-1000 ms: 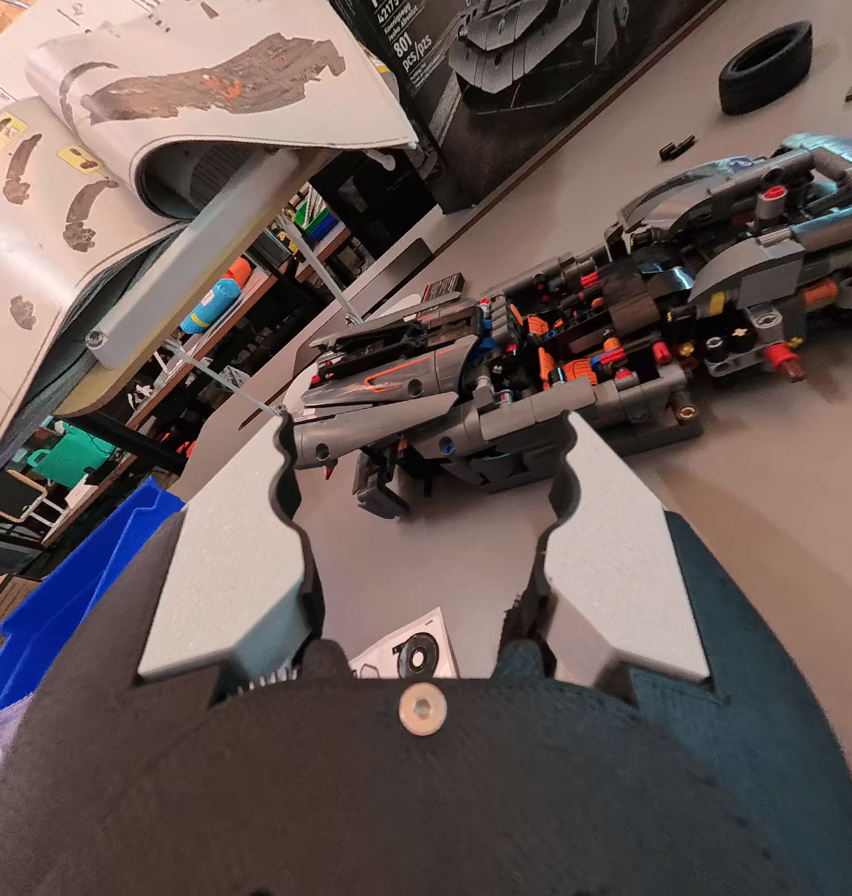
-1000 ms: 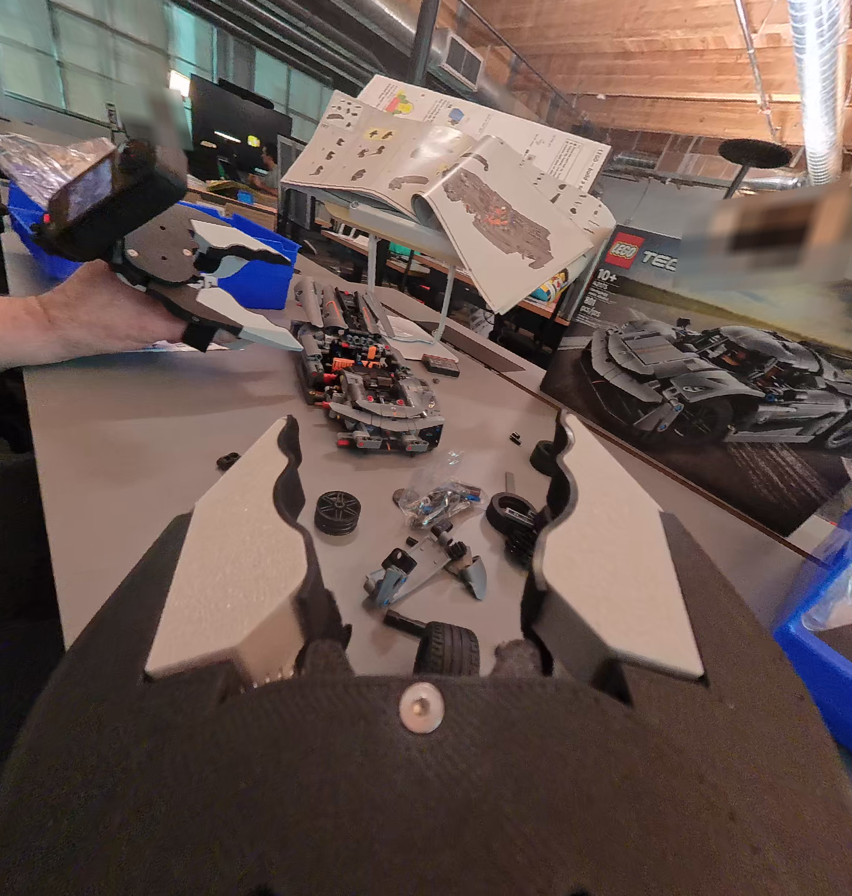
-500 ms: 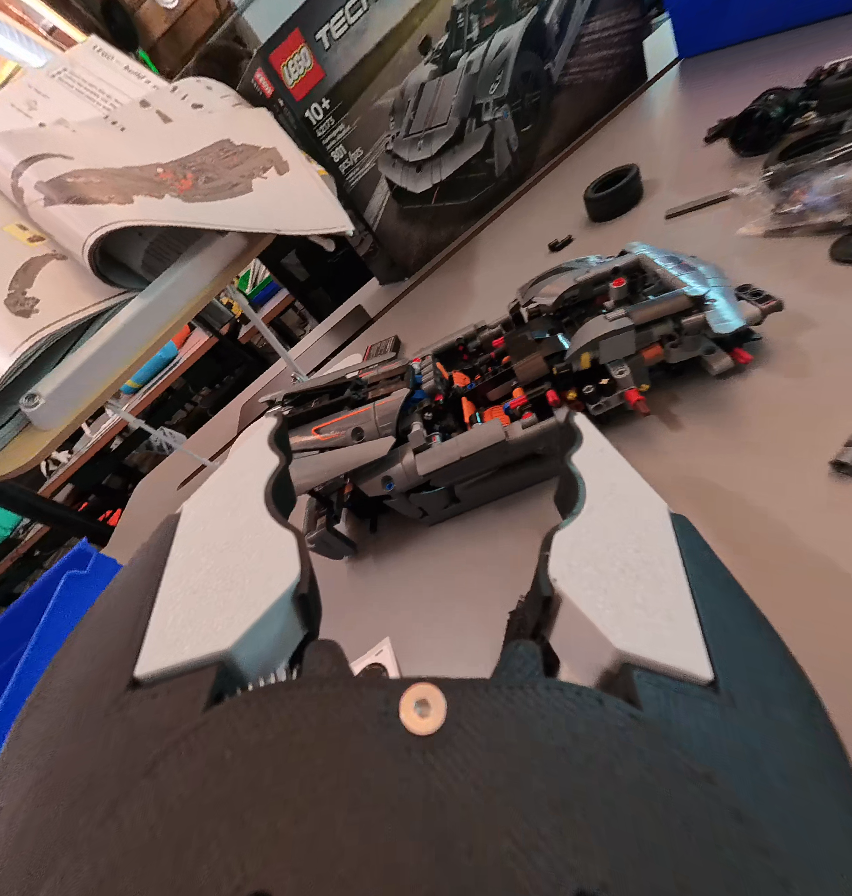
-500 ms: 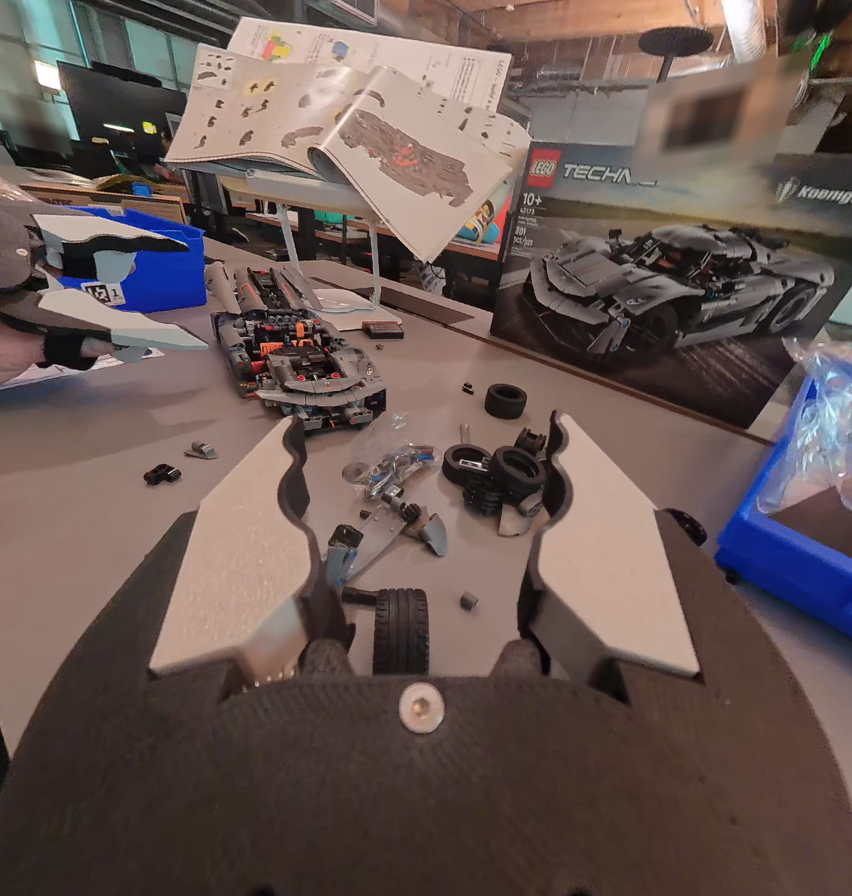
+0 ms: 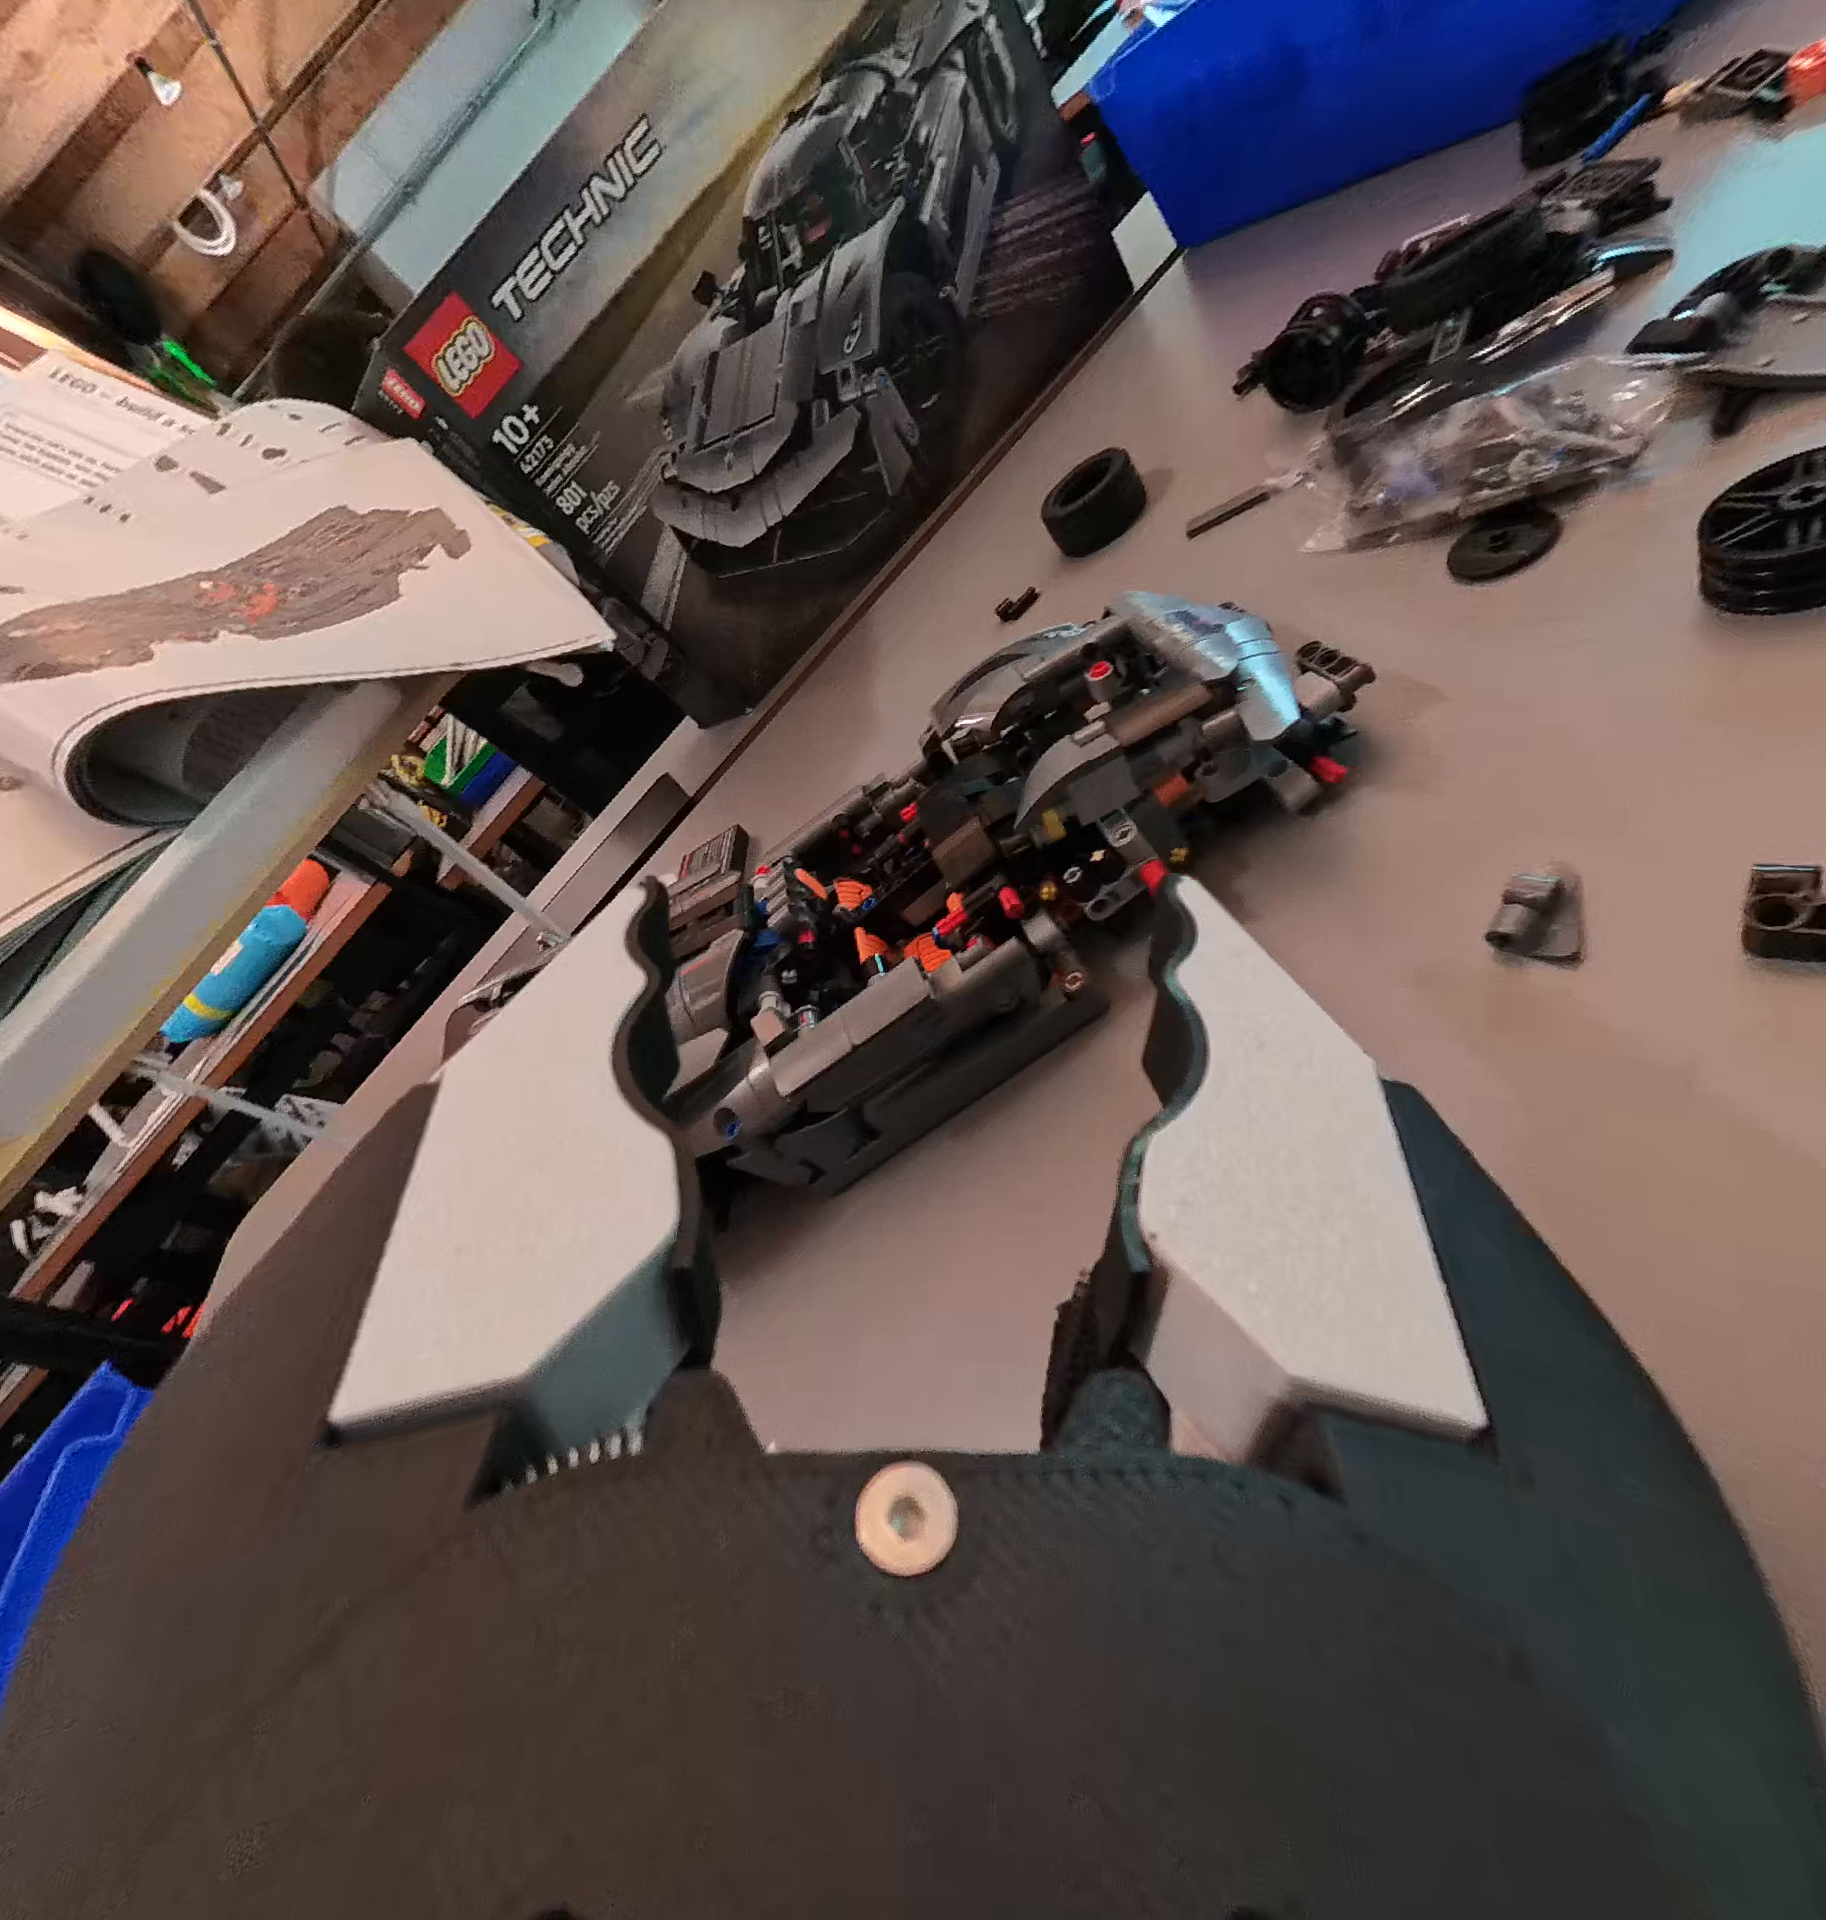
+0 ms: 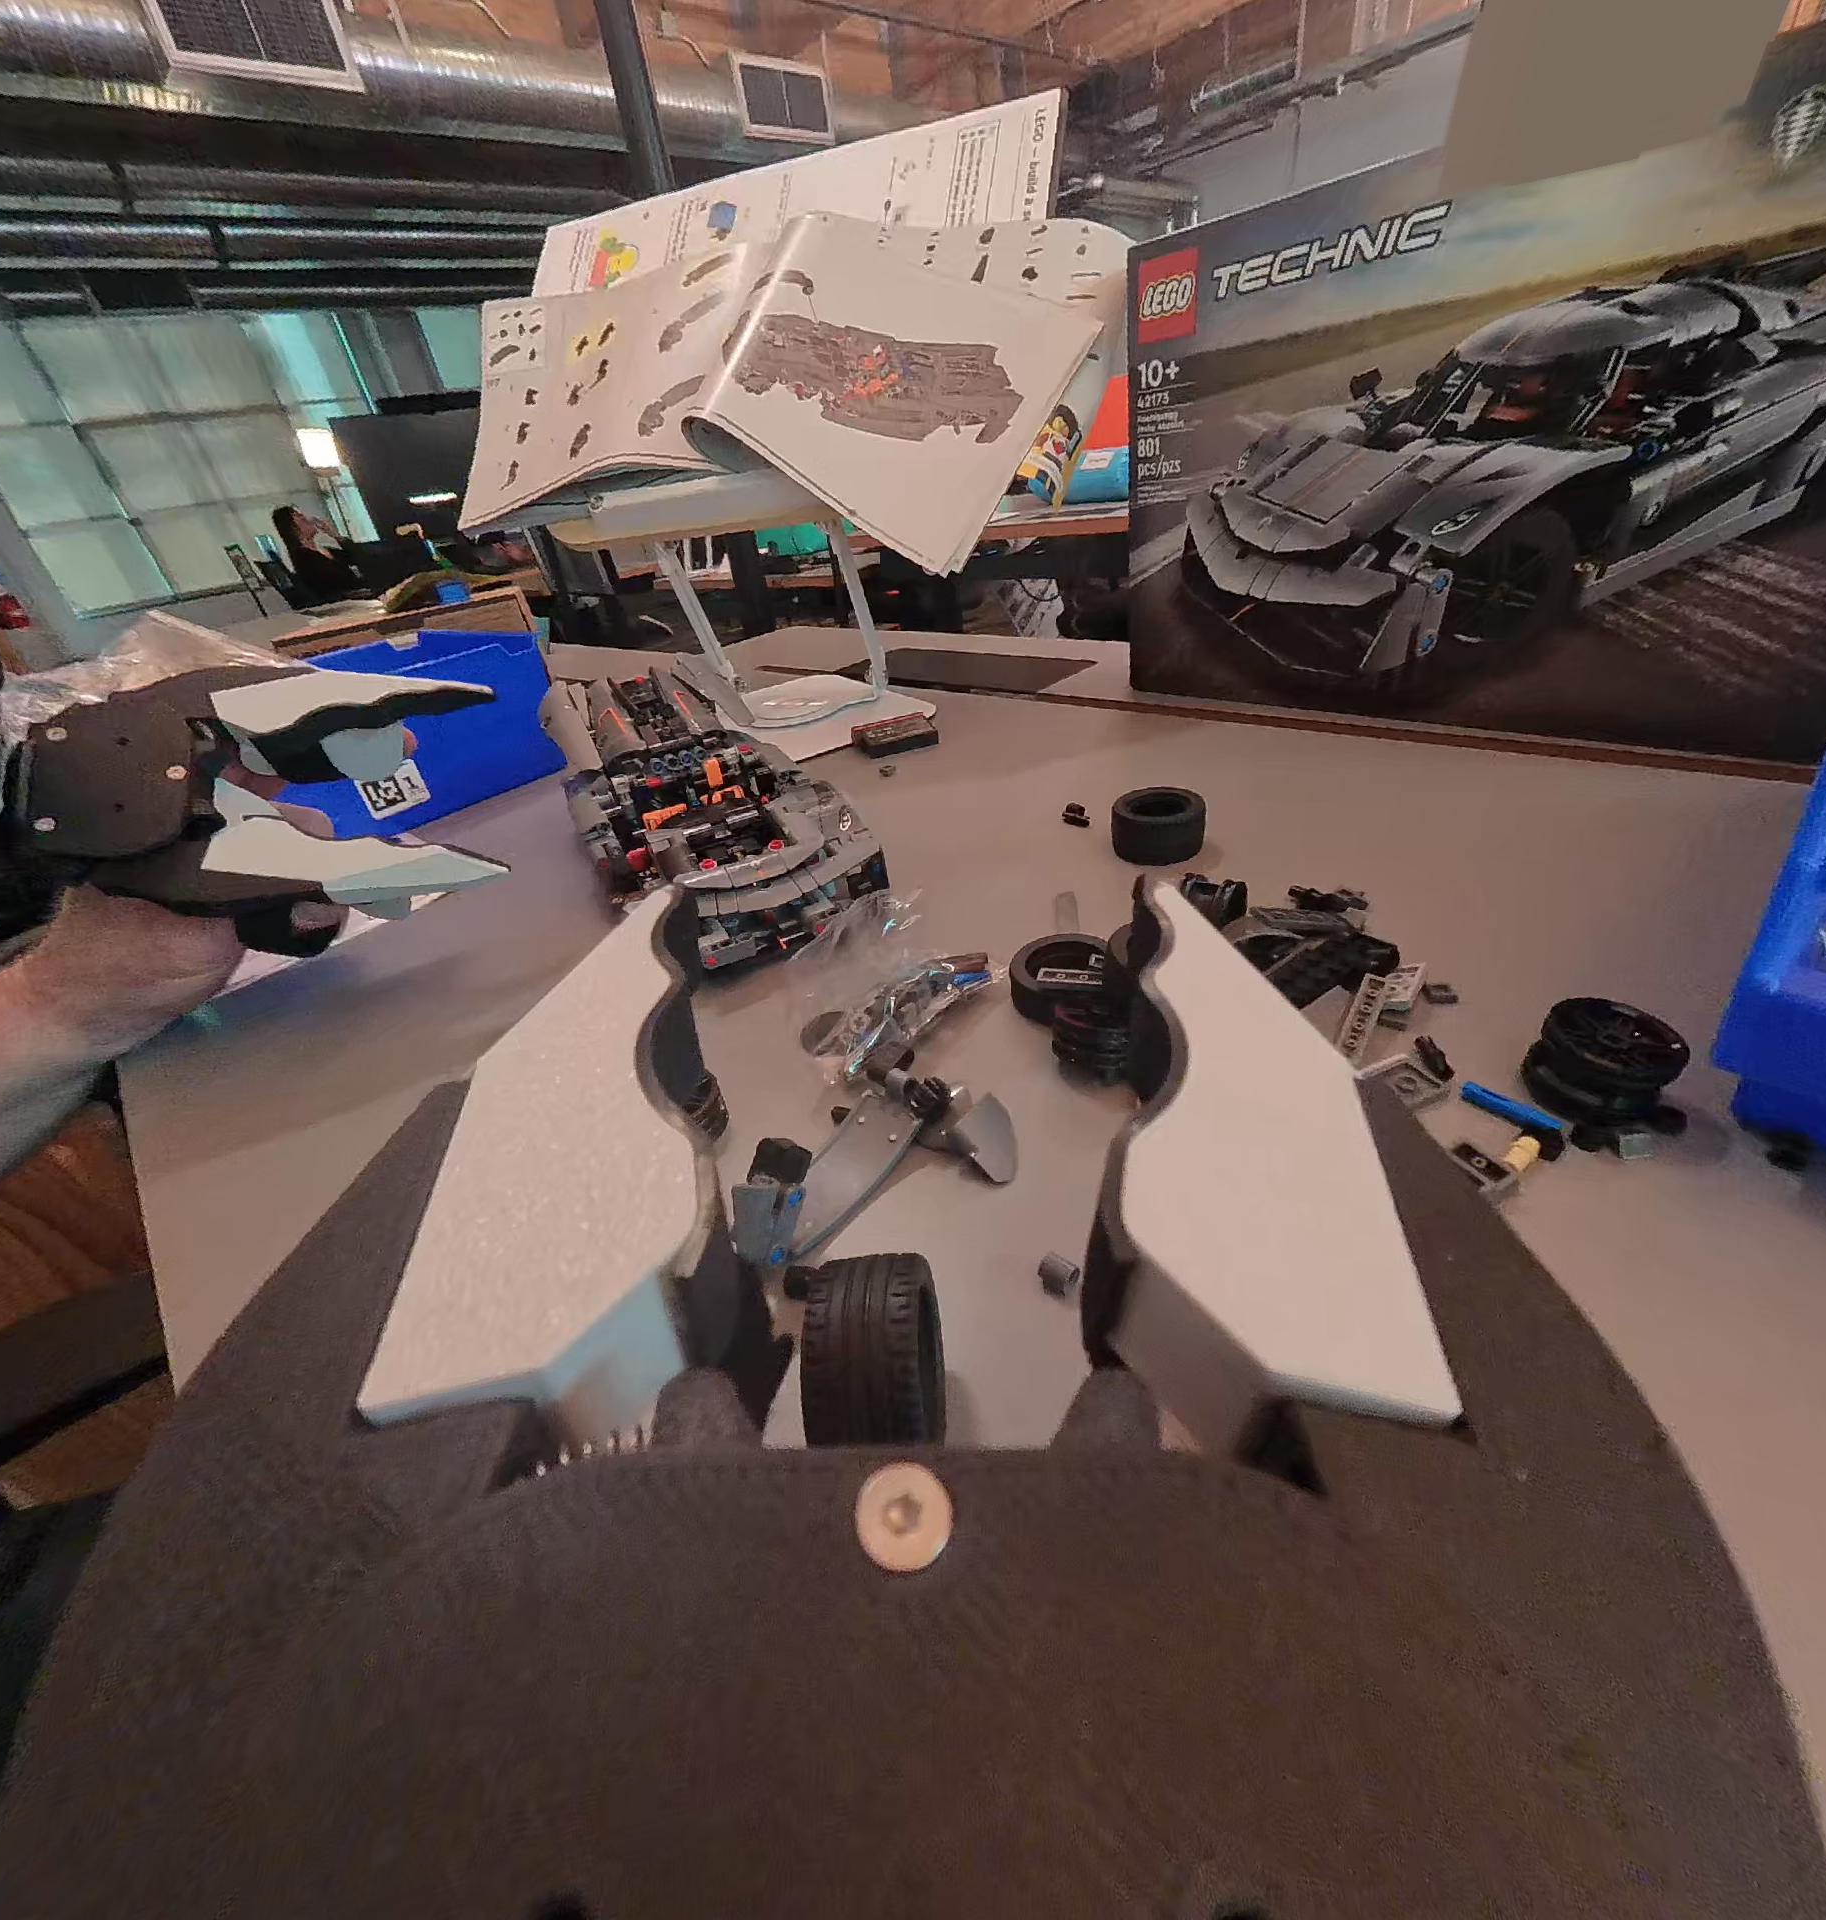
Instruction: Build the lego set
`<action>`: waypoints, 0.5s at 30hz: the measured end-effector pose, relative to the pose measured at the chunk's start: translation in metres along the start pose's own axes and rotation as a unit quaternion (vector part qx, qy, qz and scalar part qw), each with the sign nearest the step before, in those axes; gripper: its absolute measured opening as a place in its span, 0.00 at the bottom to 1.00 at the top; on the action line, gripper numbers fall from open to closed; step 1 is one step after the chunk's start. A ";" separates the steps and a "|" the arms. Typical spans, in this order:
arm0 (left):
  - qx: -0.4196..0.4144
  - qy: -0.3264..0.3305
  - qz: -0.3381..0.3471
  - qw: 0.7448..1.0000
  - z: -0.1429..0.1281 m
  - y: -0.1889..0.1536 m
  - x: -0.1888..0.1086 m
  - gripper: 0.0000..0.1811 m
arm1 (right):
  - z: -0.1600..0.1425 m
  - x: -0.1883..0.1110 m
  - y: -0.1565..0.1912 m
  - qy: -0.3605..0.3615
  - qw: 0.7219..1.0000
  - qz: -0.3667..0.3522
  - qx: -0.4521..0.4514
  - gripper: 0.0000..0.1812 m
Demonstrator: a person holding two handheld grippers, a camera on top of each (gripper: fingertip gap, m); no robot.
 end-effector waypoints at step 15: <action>0.006 -0.082 -0.202 0.976 0.076 -0.024 -0.008 0.56 | 0.005 -0.009 -0.014 -0.029 0.998 0.003 0.053 0.39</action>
Point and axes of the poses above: each gripper's, where its closed fingertips meet, x out along the fingers, z out of its top, y = z × x across the jaws, the point moved 1 cm from there along -x, back along the fingers, and after that the axes turned 11 degrees about y, right-handed, at the moved point
